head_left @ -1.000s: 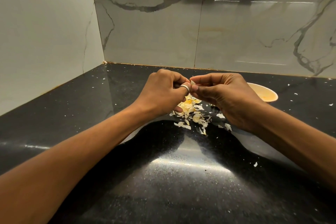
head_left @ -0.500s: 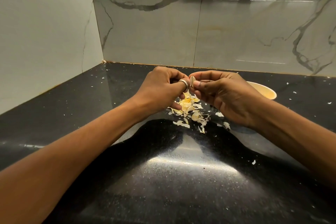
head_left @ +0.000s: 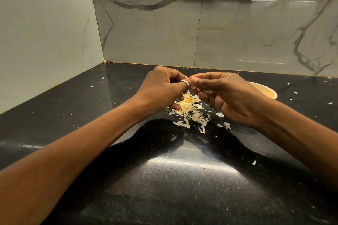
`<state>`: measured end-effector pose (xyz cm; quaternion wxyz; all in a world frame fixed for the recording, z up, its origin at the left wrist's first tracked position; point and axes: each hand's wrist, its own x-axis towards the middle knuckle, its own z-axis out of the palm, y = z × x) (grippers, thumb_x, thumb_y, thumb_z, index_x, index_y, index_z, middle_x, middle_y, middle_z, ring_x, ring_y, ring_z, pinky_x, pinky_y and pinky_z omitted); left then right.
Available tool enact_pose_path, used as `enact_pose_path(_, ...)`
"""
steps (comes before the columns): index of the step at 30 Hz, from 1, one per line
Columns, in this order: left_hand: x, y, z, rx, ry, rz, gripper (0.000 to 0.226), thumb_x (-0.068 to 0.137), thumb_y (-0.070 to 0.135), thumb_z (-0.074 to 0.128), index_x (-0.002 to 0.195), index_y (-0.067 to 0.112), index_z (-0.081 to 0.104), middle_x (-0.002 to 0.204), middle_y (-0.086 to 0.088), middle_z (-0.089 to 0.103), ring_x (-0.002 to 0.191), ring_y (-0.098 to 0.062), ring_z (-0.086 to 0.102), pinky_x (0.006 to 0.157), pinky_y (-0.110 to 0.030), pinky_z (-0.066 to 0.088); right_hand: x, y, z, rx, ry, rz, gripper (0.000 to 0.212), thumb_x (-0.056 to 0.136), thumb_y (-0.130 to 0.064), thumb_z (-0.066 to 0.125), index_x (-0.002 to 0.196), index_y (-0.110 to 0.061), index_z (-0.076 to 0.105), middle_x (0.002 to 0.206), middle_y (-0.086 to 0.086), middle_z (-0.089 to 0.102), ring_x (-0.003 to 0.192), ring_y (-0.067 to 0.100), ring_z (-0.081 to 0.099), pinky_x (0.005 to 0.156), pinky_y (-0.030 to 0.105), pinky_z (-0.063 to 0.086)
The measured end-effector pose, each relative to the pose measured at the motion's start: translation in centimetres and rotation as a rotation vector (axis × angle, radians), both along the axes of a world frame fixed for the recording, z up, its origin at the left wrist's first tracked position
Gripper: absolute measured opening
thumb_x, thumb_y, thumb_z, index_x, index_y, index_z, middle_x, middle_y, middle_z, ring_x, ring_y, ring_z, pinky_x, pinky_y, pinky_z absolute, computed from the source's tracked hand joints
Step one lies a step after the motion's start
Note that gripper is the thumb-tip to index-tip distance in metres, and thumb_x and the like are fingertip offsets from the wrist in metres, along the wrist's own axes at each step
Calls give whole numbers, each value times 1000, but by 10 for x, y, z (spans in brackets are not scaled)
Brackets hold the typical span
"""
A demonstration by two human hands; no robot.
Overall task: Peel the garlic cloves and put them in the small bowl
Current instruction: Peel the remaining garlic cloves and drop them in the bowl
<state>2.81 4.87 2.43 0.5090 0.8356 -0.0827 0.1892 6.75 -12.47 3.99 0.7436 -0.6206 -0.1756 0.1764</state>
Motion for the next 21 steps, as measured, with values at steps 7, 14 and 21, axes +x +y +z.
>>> enact_pose_path(7, 2, 1, -2, 37, -15, 20, 8, 94, 20, 70, 91, 13, 72, 77, -5, 69, 65, -13, 69, 54, -32, 60, 5, -2, 0, -46, 2, -21, 17, 90, 8, 63, 105, 6, 71, 95, 19, 74, 76, 18, 71, 65, 21, 60)
enact_pose_path(14, 1, 2, 0, 102, -21, 44, 10, 95, 17, 67, 90, 11, 72, 74, -3, 68, 65, -14, 70, 51, -27, 57, 6, -4, 1, -32, 21, -5, 22, 89, 12, 59, 109, 10, 68, 104, 25, 71, 87, 25, 73, 77, 27, 62)
enact_pose_path(21, 0, 2, 1, 140, -48, 109, 14, 96, 18, 64, 84, 14, 69, 73, -3, 67, 59, -11, 68, 52, -29, 60, 8, -4, 1, -10, 36, 0, 23, 88, 14, 59, 108, 9, 68, 102, 24, 71, 93, 29, 74, 79, 29, 62)
